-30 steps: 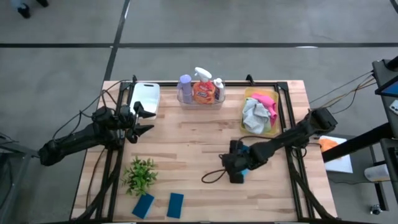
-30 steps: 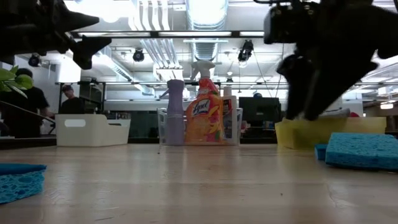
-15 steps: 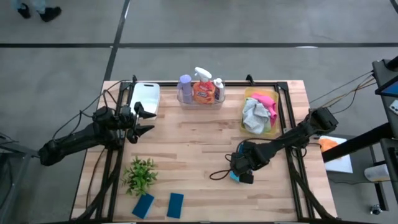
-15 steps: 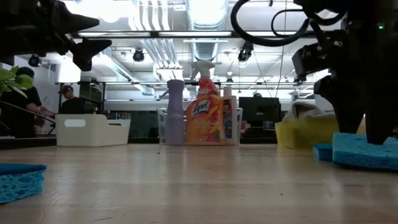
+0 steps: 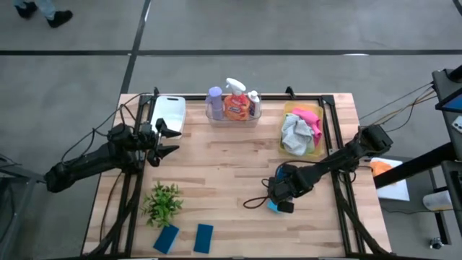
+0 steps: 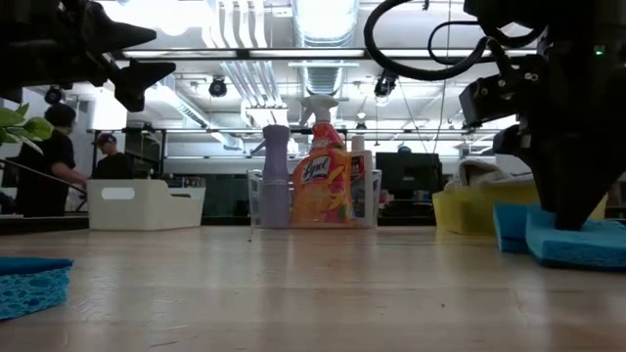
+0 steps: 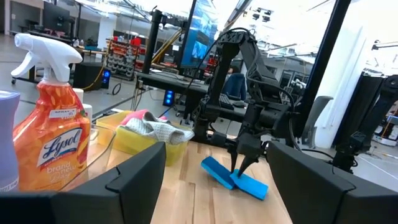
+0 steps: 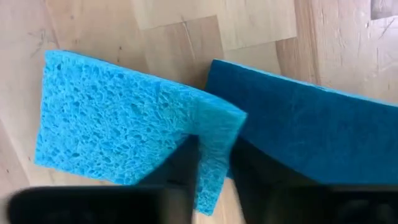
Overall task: Pick & Place Kitchen Items
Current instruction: Put the blue sponge into the white bin
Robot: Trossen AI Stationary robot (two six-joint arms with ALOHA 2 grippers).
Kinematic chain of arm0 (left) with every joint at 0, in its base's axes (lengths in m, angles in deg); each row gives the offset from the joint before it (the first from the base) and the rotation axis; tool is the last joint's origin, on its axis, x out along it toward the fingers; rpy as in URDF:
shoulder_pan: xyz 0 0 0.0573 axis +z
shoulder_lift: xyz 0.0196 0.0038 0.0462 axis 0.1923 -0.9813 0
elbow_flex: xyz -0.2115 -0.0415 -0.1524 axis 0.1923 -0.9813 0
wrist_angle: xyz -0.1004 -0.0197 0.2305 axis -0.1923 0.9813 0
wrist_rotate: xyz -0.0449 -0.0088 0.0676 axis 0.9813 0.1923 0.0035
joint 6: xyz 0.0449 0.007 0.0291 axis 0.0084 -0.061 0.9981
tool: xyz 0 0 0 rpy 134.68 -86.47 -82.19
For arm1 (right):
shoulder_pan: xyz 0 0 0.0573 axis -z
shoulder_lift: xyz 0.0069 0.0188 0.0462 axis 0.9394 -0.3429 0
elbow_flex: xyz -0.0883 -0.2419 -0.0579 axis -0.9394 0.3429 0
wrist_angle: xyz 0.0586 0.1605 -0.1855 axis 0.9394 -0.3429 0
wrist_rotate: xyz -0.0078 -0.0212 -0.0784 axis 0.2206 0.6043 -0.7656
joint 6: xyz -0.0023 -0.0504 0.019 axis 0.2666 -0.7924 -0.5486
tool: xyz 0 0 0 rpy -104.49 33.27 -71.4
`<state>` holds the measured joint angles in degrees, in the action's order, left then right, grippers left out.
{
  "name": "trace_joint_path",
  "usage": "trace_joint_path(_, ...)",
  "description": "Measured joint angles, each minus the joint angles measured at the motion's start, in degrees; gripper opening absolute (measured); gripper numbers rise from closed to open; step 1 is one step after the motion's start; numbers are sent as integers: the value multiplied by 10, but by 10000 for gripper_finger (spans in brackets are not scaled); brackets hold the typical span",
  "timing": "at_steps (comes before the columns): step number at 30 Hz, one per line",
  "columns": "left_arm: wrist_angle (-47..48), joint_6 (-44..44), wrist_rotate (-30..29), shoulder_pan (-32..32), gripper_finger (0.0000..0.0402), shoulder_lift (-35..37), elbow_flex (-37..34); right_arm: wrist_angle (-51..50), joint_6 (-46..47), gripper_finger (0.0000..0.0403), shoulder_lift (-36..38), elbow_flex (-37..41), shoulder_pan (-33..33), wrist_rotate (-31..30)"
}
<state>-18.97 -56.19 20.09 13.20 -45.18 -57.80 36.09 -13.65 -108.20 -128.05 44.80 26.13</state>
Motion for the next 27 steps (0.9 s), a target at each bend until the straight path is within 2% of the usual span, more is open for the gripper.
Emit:
trace_joint_path(2,0,0,0,0,287,0,0,0,-3,32,1,0,0,0)
trace_joint_path(11,0,0,0,0,287,0,0,1,-9,19,25,-20,-7,0)
trace_joint_path(16,0,0,0,0,287,0,0,1,-20,18,63,-44,-14,-34)
trace_joint_path(19,0,0,0,0,287,0,0,3,-22,18,91,-53,-17,-98)
trace_joint_path(21,0,0,0,0,287,0,0,8,-22,18,109,-55,-17,-165)
trace_joint_path(23,0,0,0,0,287,0,0,26,-22,18,124,-55,-17,-243)
trace_joint_path(27,-1,0,-2,0,287,0,0,83,-22,18,139,-55,-13,-438)
